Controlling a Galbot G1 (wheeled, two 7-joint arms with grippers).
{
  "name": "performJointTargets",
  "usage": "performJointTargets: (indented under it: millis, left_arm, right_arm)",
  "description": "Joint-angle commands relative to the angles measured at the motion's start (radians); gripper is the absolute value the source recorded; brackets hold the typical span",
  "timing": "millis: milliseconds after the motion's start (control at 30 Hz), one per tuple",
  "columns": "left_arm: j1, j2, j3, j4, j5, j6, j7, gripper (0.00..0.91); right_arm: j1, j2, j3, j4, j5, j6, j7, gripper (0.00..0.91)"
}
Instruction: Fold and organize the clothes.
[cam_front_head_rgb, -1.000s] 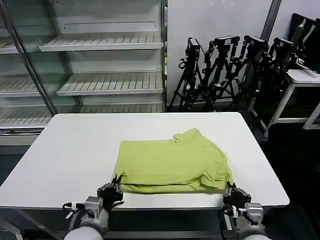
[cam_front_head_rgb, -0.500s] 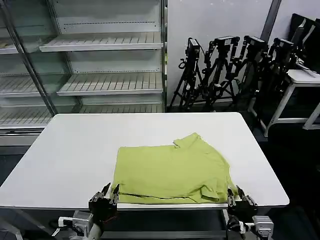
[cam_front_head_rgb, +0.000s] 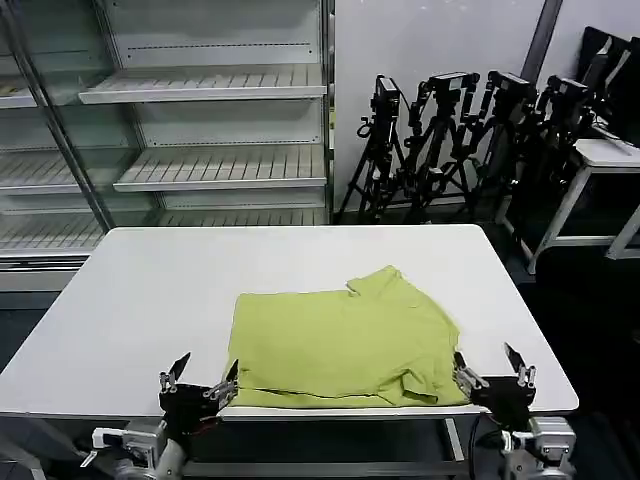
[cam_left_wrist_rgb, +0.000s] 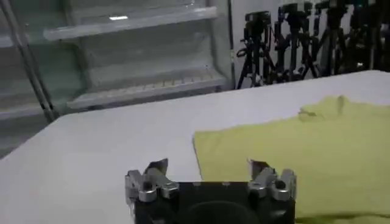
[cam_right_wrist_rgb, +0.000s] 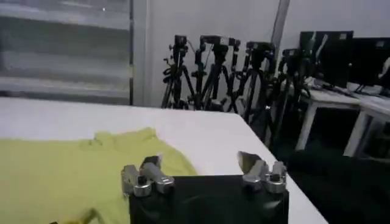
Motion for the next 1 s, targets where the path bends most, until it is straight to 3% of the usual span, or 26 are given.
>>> performJointTargets:
  millis: [33, 400, 767, 1000]
  left_arm:
    - [-0.262, -0.016, 0.069, 0.193, -0.181, 0.001, -0.031, 0.907]
    - [-0.574, -0.002, 0.210, 0.445, -0.219, 0.002, -0.055, 0.907]
    - [-0.767, -0.028, 0.307, 0.650, -0.222, 0.003, -0.060, 0.907]
    - [-0.821, -0.047, 0.345, 0.769, -0.160, 0.004, -0.072, 0.907]
  right_arm:
    - [0.316, -0.012, -0.182, -0.193, 0.074, -0.024, 0.057, 0.907]
    - [0.673, 0.042, -0.327, -0.538, 0.071, -0.026, 0.155, 0.907]
    - [0.821, 0.040, -0.363, -0.797, 0.168, -0.028, 0.128, 0.907]
    - [0.876, 0.086, -0.375, -0.940, 0.147, -0.028, 0.098, 0.907]
